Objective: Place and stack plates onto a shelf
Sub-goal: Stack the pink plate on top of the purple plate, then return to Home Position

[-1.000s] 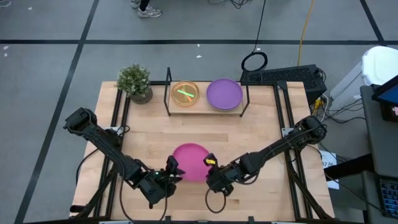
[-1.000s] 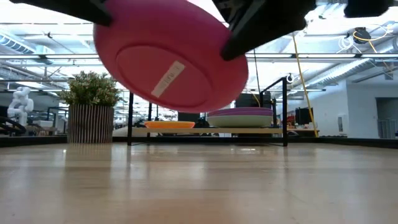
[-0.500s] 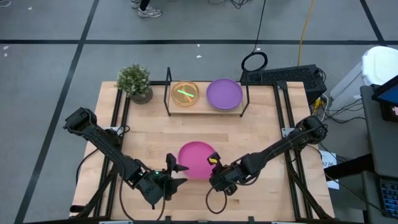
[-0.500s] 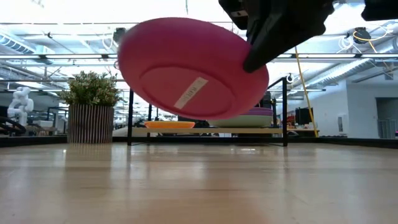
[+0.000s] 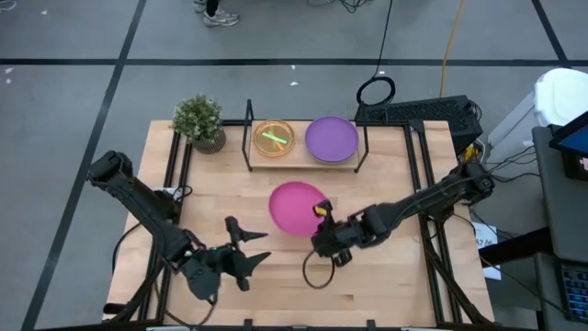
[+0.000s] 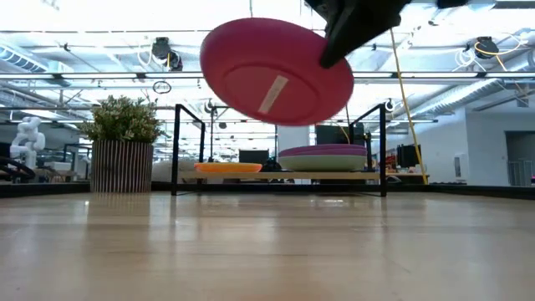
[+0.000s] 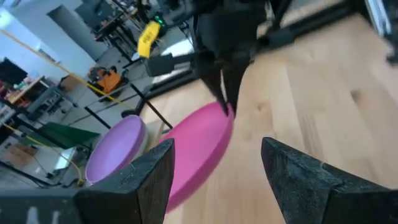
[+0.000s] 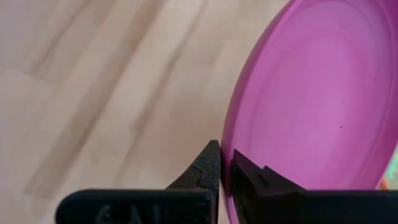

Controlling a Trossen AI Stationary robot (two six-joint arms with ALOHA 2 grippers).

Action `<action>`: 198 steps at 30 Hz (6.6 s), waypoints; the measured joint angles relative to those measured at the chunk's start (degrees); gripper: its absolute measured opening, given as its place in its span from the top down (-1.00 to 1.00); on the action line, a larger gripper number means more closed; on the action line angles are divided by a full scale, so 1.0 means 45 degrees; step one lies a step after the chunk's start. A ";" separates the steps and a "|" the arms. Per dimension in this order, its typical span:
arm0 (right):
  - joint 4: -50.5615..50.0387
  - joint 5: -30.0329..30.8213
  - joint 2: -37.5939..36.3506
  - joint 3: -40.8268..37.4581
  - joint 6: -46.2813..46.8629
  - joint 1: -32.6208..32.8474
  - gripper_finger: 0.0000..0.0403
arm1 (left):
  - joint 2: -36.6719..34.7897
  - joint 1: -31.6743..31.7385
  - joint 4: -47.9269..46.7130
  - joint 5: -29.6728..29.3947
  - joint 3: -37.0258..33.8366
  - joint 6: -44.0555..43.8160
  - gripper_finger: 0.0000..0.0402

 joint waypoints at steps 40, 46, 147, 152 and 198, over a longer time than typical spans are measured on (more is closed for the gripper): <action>-0.0950 -0.1761 -0.1151 0.0005 -0.3737 -0.7863 0.97 | -0.1926 0.1433 -0.5685 0.0606 0.0000 -0.5881 -0.21; -0.1092 -0.1750 -0.1151 -0.0053 -0.3518 -0.8004 0.97 | -0.1926 0.1434 -0.5679 0.0611 0.0000 -0.6101 -0.21; 0.9880 -0.2775 -1.2392 -1.2691 -0.0330 -0.5609 0.94 | -0.1912 0.4800 -0.2621 0.6289 -0.0005 -0.1725 0.97; 1.0181 -0.2780 -1.3191 -1.3528 -0.0604 -0.5609 0.99 | -0.1914 0.5534 -0.1332 0.7599 -0.0141 -0.1049 0.98; 1.3742 -0.3392 -1.4727 -1.7068 -0.1745 -0.5590 1.00 | -1.4282 0.6155 0.5361 0.9500 -1.3554 -0.1084 0.98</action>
